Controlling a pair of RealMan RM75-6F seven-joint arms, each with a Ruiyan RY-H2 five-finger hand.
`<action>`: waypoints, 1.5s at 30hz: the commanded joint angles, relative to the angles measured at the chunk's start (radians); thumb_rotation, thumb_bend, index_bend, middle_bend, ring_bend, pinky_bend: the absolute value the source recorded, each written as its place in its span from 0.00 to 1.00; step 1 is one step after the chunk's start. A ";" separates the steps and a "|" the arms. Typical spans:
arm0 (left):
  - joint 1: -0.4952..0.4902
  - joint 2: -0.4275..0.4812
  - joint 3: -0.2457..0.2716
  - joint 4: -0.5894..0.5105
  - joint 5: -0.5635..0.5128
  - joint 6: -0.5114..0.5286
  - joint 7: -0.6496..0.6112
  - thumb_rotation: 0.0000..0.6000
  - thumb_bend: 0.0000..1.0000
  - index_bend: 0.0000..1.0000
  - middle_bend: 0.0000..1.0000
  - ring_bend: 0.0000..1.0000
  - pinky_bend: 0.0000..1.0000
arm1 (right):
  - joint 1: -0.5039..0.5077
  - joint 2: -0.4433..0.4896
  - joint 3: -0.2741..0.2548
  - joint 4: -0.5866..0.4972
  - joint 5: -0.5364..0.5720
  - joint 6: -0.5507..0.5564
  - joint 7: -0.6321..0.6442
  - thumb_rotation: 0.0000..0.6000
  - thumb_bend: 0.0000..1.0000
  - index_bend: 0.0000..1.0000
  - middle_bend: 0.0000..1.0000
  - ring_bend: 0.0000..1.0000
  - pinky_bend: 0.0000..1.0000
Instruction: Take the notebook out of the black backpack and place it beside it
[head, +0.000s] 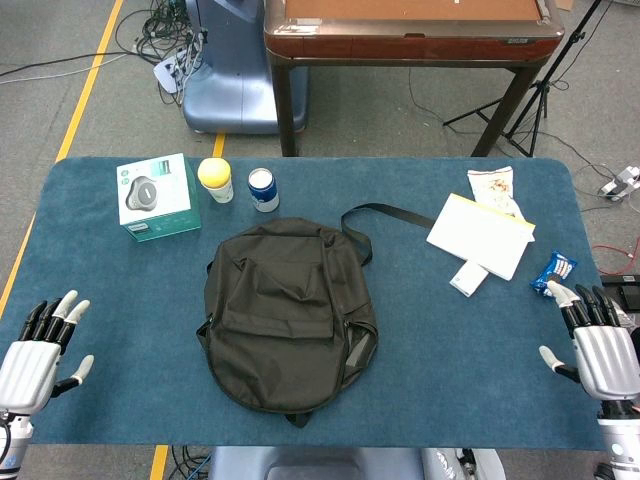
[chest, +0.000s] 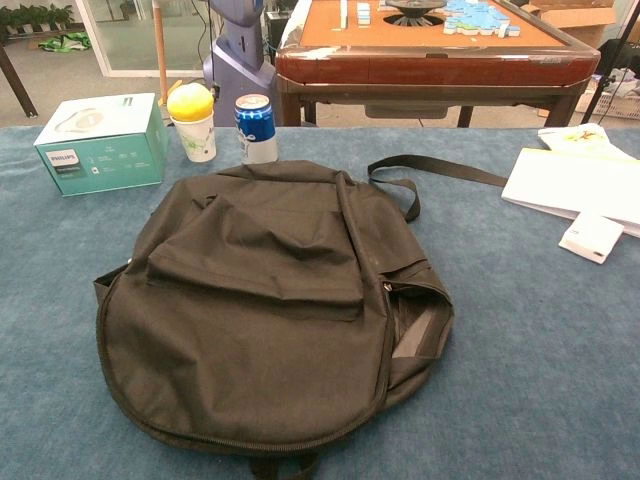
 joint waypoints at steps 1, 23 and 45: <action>-0.001 -0.001 0.001 -0.002 -0.003 -0.005 0.005 1.00 0.29 0.09 0.00 0.04 0.00 | -0.001 0.000 -0.001 0.001 -0.002 0.001 0.003 1.00 0.19 0.07 0.16 0.08 0.08; -0.200 -0.065 0.033 0.135 0.169 -0.186 -0.071 1.00 0.29 0.08 0.00 0.04 0.00 | 0.021 0.140 0.054 -0.112 -0.006 0.025 0.052 1.00 0.20 0.07 0.16 0.07 0.08; -0.345 -0.240 0.077 0.261 0.271 -0.266 -0.016 1.00 0.25 0.00 0.00 0.02 0.00 | -0.010 0.137 0.039 -0.112 -0.018 0.067 0.055 1.00 0.20 0.07 0.16 0.08 0.08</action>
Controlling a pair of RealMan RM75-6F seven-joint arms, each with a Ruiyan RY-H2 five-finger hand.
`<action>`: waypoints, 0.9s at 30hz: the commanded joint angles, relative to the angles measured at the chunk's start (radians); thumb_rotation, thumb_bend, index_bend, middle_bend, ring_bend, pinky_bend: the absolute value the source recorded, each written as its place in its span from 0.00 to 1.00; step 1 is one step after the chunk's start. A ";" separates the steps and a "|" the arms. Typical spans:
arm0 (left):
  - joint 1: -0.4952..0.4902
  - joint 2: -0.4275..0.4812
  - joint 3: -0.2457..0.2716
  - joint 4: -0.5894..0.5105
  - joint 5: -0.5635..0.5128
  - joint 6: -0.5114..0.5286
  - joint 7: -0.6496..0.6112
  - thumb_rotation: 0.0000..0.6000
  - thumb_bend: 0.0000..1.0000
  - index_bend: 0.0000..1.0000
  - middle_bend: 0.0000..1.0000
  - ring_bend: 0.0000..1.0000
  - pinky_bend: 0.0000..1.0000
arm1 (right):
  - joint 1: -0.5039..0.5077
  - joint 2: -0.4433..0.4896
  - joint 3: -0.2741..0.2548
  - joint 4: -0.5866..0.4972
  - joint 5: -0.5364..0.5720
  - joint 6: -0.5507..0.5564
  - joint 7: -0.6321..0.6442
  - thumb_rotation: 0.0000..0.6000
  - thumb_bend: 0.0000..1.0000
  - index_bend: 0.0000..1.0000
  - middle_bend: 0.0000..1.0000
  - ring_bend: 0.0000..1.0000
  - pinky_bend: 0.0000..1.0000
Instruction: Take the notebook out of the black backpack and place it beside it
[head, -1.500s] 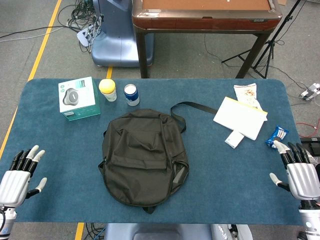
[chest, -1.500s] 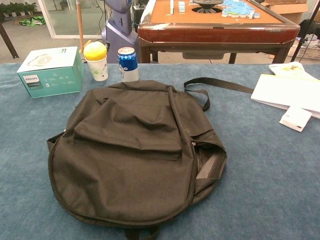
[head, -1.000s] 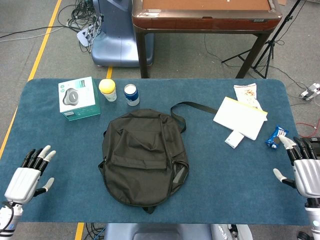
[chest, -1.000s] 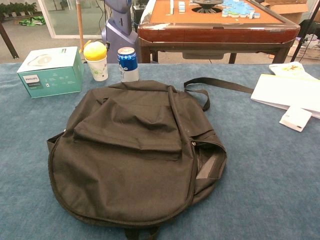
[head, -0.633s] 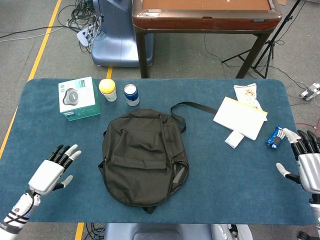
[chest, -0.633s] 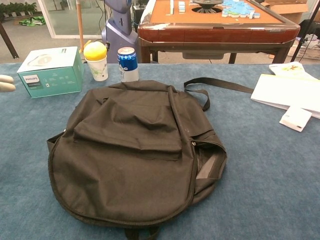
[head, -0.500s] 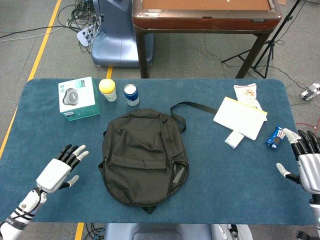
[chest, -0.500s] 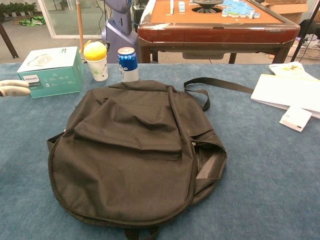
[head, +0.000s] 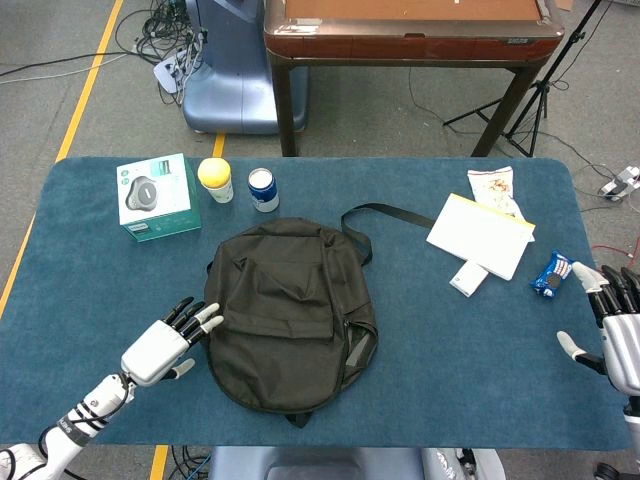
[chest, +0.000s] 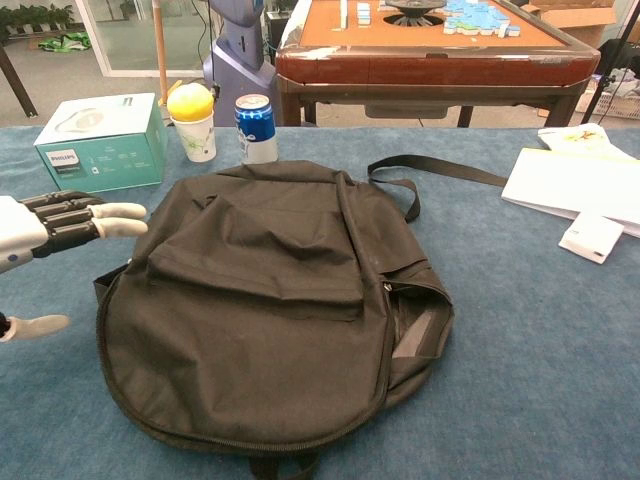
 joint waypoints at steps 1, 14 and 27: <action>-0.011 -0.018 0.006 0.011 0.005 0.000 0.010 1.00 0.25 0.00 0.00 0.02 0.00 | -0.005 -0.001 -0.002 0.004 -0.001 0.005 0.004 1.00 0.20 0.07 0.16 0.08 0.08; -0.038 -0.018 0.044 0.014 0.015 -0.017 0.070 1.00 0.25 0.00 0.00 0.02 0.00 | -0.025 -0.007 -0.010 0.023 -0.005 0.026 0.030 1.00 0.19 0.07 0.16 0.07 0.08; -0.073 -0.087 0.028 0.016 -0.019 -0.040 0.055 1.00 0.25 0.00 0.00 0.02 0.00 | -0.043 -0.008 -0.016 0.034 -0.017 0.052 0.044 1.00 0.20 0.07 0.16 0.08 0.08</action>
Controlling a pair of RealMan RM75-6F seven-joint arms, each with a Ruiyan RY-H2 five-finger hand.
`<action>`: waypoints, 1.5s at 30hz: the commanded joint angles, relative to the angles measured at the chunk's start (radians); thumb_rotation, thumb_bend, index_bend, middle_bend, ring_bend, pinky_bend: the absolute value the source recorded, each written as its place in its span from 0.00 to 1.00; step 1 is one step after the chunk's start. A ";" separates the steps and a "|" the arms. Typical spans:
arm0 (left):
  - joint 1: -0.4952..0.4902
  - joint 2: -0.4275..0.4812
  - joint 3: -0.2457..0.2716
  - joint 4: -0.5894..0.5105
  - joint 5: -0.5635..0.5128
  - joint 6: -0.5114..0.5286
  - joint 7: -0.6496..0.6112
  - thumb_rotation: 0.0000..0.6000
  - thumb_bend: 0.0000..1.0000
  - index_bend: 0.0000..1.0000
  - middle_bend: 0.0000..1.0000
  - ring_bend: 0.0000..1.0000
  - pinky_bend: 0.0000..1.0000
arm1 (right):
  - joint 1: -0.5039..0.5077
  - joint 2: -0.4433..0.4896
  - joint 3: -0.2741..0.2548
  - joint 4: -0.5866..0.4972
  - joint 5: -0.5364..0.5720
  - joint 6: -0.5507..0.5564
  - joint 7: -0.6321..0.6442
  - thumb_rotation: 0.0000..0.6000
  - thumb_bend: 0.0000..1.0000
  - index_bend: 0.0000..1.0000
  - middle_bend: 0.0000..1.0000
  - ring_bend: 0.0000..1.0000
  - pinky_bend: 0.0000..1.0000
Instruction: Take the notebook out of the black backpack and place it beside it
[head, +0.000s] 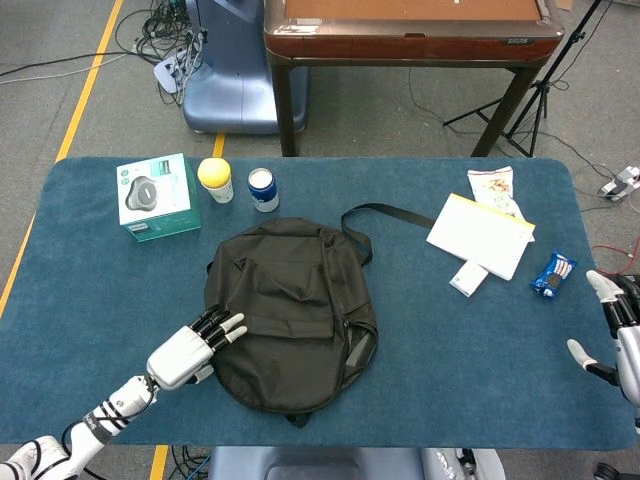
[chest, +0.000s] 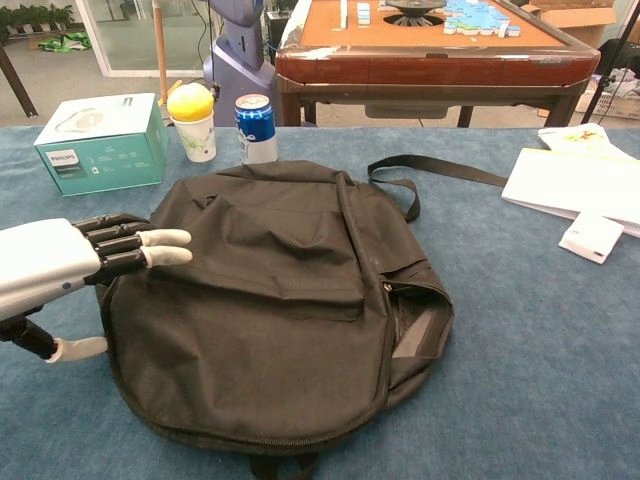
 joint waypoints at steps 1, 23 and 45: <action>-0.013 -0.015 -0.009 0.001 -0.011 -0.013 0.003 1.00 0.25 0.00 0.00 0.02 0.00 | -0.004 -0.003 -0.002 0.004 0.000 0.004 0.005 1.00 0.20 0.07 0.16 0.07 0.08; -0.073 -0.084 -0.017 0.009 -0.054 -0.037 -0.120 1.00 0.39 0.32 0.00 0.02 0.00 | -0.020 -0.015 0.000 0.039 0.012 0.011 0.028 1.00 0.20 0.07 0.16 0.07 0.08; -0.099 -0.118 -0.192 -0.182 -0.296 -0.061 -0.253 1.00 0.77 0.72 0.23 0.22 0.04 | 0.026 -0.012 -0.042 0.029 -0.108 -0.048 0.040 1.00 0.19 0.07 0.16 0.07 0.12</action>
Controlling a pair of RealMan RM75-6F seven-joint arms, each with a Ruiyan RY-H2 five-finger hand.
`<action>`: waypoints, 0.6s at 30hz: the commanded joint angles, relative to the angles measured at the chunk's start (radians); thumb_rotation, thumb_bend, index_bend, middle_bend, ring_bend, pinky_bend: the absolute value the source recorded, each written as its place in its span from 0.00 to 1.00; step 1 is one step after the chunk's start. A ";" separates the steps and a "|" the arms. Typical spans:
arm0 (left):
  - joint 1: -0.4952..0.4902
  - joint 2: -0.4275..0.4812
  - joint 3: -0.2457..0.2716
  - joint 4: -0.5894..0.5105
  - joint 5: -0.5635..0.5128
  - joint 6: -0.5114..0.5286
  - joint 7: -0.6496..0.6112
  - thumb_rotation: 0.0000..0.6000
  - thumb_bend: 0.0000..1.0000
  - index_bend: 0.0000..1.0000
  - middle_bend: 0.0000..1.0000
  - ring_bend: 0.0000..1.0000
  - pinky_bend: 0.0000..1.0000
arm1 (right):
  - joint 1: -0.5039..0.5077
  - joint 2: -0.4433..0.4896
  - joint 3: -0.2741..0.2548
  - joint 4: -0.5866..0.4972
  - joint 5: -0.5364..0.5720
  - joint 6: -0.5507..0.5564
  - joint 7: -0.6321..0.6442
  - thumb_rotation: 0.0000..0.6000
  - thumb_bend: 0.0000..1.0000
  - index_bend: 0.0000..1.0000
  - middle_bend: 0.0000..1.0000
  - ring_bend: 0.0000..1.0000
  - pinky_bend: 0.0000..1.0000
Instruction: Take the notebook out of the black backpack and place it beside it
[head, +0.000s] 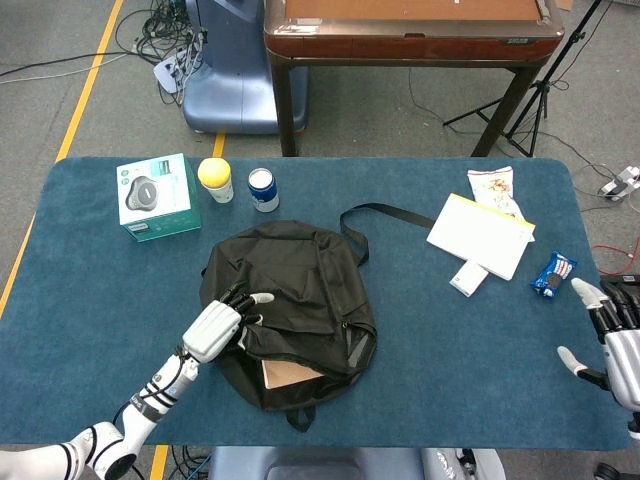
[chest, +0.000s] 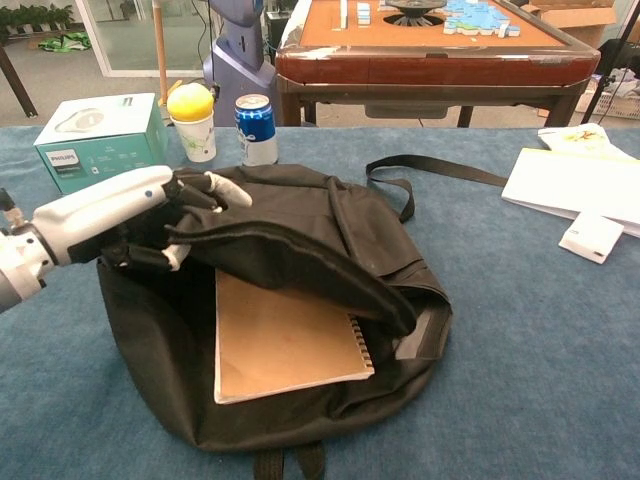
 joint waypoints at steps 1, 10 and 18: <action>-0.020 0.012 -0.058 -0.070 -0.070 -0.034 0.002 1.00 0.77 0.72 0.23 0.22 0.05 | 0.024 0.006 -0.022 -0.018 -0.054 -0.027 -0.006 1.00 0.19 0.07 0.16 0.07 0.12; -0.073 0.005 -0.195 -0.209 -0.268 -0.105 0.081 1.00 0.80 0.71 0.26 0.23 0.09 | 0.101 0.025 -0.083 -0.078 -0.216 -0.117 0.007 1.00 0.20 0.09 0.18 0.09 0.15; -0.126 -0.020 -0.263 -0.243 -0.435 -0.139 0.242 1.00 0.80 0.67 0.26 0.23 0.10 | 0.199 0.021 -0.140 -0.125 -0.340 -0.246 0.038 1.00 0.20 0.09 0.18 0.11 0.18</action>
